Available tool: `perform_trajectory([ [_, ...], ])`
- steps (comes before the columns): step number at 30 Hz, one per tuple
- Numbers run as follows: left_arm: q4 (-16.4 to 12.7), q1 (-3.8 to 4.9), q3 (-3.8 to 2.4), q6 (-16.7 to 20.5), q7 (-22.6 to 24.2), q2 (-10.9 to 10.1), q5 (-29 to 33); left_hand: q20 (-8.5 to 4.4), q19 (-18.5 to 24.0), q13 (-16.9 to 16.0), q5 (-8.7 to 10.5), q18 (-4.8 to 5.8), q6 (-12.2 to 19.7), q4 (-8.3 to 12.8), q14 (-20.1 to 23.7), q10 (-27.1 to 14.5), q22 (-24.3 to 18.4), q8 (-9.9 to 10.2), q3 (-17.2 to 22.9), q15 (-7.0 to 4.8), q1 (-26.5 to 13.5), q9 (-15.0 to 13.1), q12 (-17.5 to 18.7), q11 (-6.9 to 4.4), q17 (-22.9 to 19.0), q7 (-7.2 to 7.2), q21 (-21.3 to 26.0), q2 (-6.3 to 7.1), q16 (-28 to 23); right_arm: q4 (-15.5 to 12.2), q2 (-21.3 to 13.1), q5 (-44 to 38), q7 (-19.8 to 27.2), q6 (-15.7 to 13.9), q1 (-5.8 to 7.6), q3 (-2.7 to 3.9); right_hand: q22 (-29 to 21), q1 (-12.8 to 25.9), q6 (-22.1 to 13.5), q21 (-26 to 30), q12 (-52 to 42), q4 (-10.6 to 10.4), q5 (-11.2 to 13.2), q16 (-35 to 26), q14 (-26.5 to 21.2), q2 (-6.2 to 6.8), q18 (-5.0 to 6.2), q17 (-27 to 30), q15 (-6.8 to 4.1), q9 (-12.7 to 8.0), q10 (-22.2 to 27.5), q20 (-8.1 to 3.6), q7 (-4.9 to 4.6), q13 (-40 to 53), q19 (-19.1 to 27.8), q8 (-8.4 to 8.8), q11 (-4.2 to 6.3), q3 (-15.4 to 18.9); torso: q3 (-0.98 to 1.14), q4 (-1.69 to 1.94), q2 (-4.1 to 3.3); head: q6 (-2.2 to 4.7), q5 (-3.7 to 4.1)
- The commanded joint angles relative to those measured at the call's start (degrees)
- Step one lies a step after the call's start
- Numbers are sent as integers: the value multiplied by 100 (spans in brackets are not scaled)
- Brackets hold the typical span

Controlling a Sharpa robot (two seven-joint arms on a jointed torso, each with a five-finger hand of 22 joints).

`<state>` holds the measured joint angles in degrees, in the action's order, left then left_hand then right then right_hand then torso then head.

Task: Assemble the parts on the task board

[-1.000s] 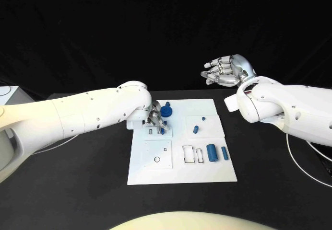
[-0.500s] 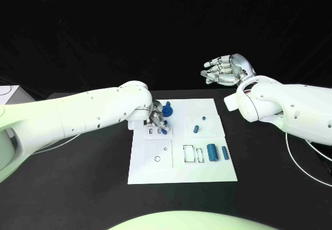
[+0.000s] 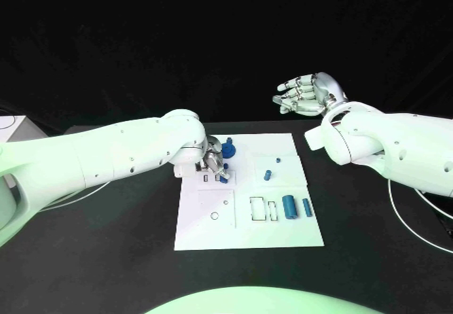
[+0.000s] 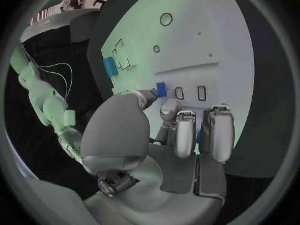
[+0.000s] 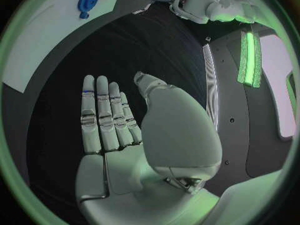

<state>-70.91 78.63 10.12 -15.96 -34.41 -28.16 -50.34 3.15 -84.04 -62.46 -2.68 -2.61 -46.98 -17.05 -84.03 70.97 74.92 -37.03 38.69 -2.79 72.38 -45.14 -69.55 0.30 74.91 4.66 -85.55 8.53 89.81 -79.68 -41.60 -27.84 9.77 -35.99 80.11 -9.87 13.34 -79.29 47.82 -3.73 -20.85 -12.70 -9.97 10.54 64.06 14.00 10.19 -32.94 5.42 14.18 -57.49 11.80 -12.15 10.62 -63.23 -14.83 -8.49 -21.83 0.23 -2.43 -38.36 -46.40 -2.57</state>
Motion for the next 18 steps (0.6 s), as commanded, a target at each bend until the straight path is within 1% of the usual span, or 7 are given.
perform_trajectory([
  [1,-42,0,-6,174,87,-21,266,-21,-179,-18,-21,74,17,836,-597,49,643,-31,890,-34,-64,-697,19,-2,1509,-22,-24,45,19,9,6,-6,26,110,-5,2,-13,70,-22,11,30,33,-34,-28,0,-13,36,9,23,-7,4,5,-73,-12,23,20,-35,15,0,-5,5,-7,4],
  [8,-106,3,-16,389,64,-121,327,-19,-171,-71,-99,69,-15,1013,-597,124,627,-77,1156,-38,-207,-832,-17,-9,1509,-27,-13,113,19,22,-3,-6,27,124,-12,1,-42,91,-27,11,33,34,-32,-45,-1,-13,35,25,28,-10,8,10,-77,-36,29,24,-39,26,6,0,8,-23,12],
  [9,-111,4,-17,408,52,-141,325,-28,-182,-87,-381,73,-55,1102,-597,174,644,-104,1276,-50,-329,-908,-30,-21,1509,-36,-20,173,19,24,-6,-6,28,127,-13,0,-42,91,-27,11,33,34,-32,-45,-1,-13,35,25,28,-10,8,10,-77,-36,29,24,-39,26,7,0,8,-22,11],
  [10,-115,5,-18,421,44,-157,313,-29,-185,-88,-415,74,-59,1116,-597,180,649,-107,1290,-52,-345,-918,-31,-23,1509,-38,-23,180,19,25,-8,-5,29,129,-15,0,-42,91,-27,11,33,34,-32,-45,-1,-13,35,25,28,-10,8,10,-77,-36,29,24,-39,26,9,2,7,-20,9],
  [12,-124,6,-19,440,30,-188,253,-39,-192,-89,-624,75,-90,1207,-597,213,658,-116,1364,-63,-448,-980,-29,-35,1509,-49,-25,221,19,29,-12,-4,30,134,-17,0,-60,103,-31,12,35,36,-31,-56,-4,-12,35,35,31,-13,13,13,-79,-52,33,27,-43,34,11,5,7,-33,8],
  [15,-145,7,-18,474,19,-223,99,-46,-199,-93,-749,78,-112,1272,-597,234,670,-118,1401,-71,-505,-1020,-30,-44,1509,-56,-30,248,19,31,-19,-1,31,138,-20,-1,-60,103,-31,12,35,36,-31,-56,-4,-12,35,35,31,-13,13,13,-79,-52,33,27,-43,34,8,5,3,-26,10],
  [18,-151,7,-15,521,-10,-243,-96,-49,-203,-99,-819,79,-126,1308,-597,249,677,-119,1420,-76,-529,-1040,-33,-49,1509,-59,-33,264,19,35,-25,2,32,141,-22,-2,-93,123,-41,12,38,39,-30,-75,-9,-14,35,53,38,-18,23,19,-86,-79,43,33,-50,49,5,11,0,-36,2],
])
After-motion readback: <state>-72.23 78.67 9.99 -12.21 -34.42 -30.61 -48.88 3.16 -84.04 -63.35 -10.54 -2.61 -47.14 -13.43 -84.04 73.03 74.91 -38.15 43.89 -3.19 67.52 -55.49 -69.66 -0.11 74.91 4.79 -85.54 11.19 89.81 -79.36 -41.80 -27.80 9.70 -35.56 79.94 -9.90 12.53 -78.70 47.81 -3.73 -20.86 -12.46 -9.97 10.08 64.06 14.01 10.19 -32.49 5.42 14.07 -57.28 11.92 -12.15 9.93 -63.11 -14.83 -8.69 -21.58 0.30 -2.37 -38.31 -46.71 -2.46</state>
